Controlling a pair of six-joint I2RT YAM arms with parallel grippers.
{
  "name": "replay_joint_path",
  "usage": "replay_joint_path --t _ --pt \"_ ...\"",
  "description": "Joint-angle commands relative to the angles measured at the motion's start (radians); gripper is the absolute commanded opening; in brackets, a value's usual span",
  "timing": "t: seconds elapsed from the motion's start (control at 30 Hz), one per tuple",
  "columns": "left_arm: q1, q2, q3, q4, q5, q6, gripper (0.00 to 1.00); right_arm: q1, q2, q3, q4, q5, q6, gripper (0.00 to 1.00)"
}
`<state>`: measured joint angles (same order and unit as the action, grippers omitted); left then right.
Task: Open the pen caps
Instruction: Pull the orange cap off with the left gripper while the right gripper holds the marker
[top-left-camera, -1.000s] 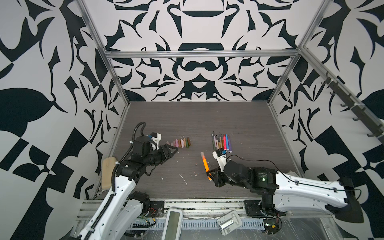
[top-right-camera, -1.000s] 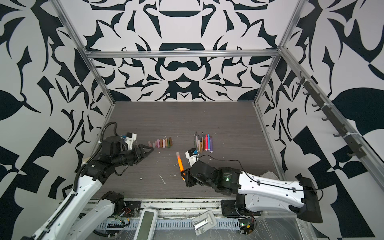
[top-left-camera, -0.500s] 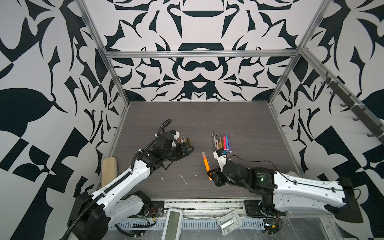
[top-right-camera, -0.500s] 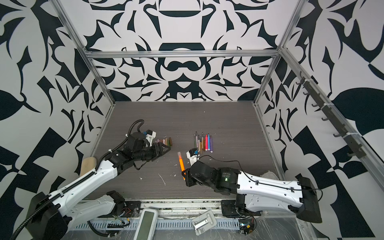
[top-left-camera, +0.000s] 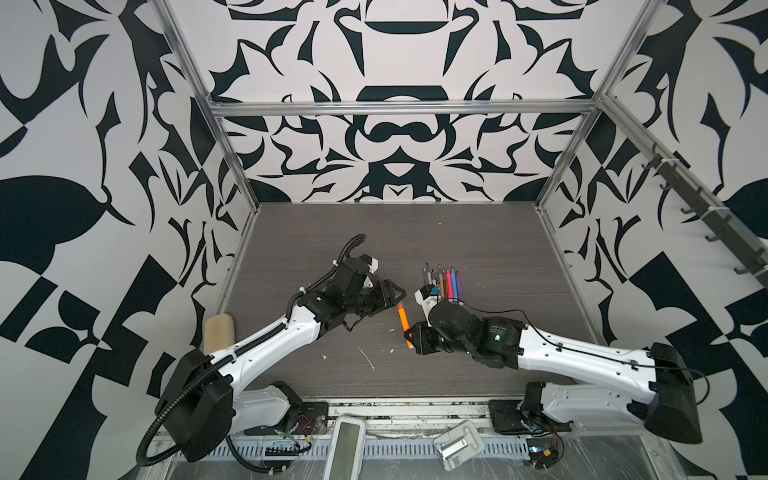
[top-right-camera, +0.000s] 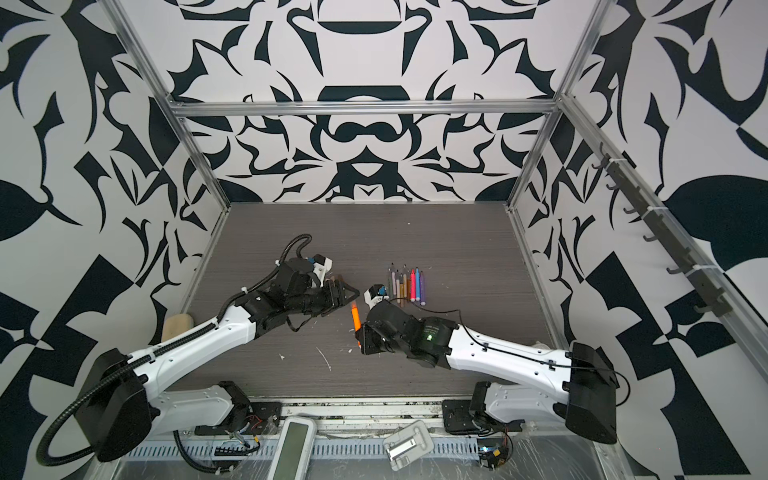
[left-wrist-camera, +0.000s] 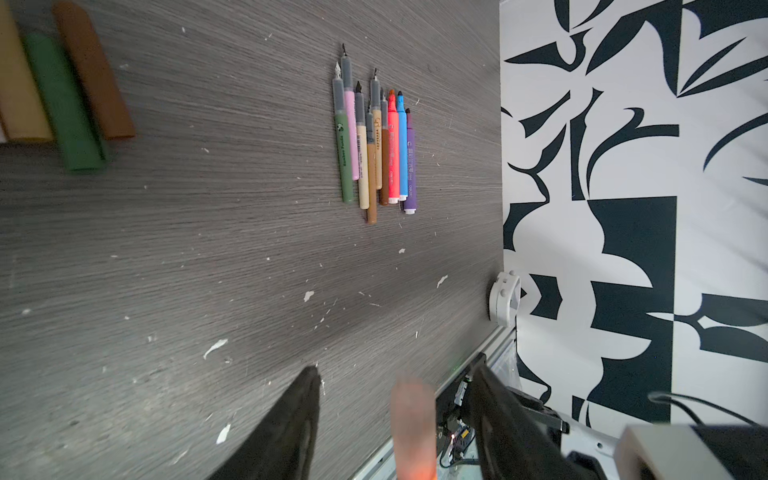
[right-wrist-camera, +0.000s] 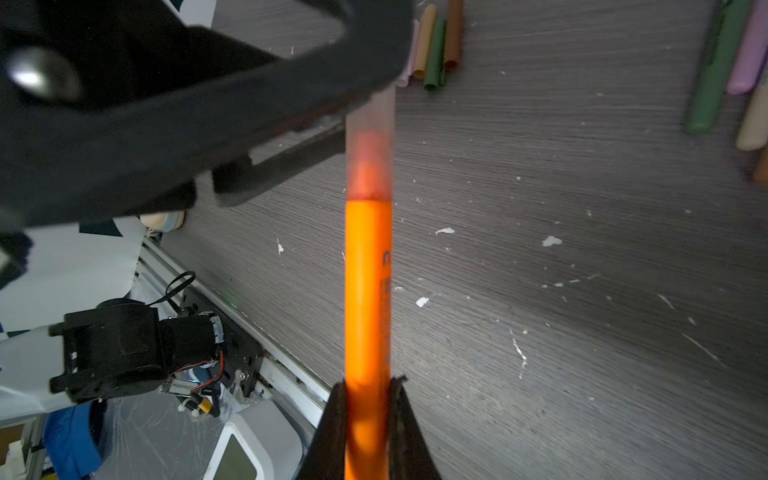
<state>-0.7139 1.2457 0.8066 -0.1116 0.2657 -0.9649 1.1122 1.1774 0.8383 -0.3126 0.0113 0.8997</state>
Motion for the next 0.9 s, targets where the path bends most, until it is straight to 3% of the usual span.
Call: replay_joint_path --t 0.0,0.37,0.53,0.6,0.63,0.77,0.87 --pt "-0.004 0.008 0.029 0.029 -0.008 -0.005 0.58 -0.002 -0.010 0.046 0.035 -0.020 -0.033 0.00" --pt "-0.005 0.018 0.032 0.051 0.042 -0.006 0.01 -0.004 -0.025 0.048 0.031 -0.008 -0.047 0.00" --pt "-0.005 0.008 0.029 0.049 0.052 -0.010 0.03 -0.015 -0.051 0.043 0.012 0.012 -0.045 0.00" --pt "-0.006 0.003 0.028 0.049 0.059 -0.013 0.28 -0.020 -0.058 0.044 0.008 0.007 -0.047 0.00" --pt "-0.006 0.000 0.028 0.049 0.061 -0.014 0.31 -0.021 -0.060 0.045 0.006 0.007 -0.048 0.00" --pt "-0.006 -0.009 0.024 0.049 0.063 -0.014 0.29 -0.024 -0.059 0.055 0.001 0.000 -0.051 0.00" --pt "-0.006 -0.011 0.027 0.053 0.066 -0.014 0.14 -0.025 -0.052 0.060 0.003 -0.004 -0.051 0.00"
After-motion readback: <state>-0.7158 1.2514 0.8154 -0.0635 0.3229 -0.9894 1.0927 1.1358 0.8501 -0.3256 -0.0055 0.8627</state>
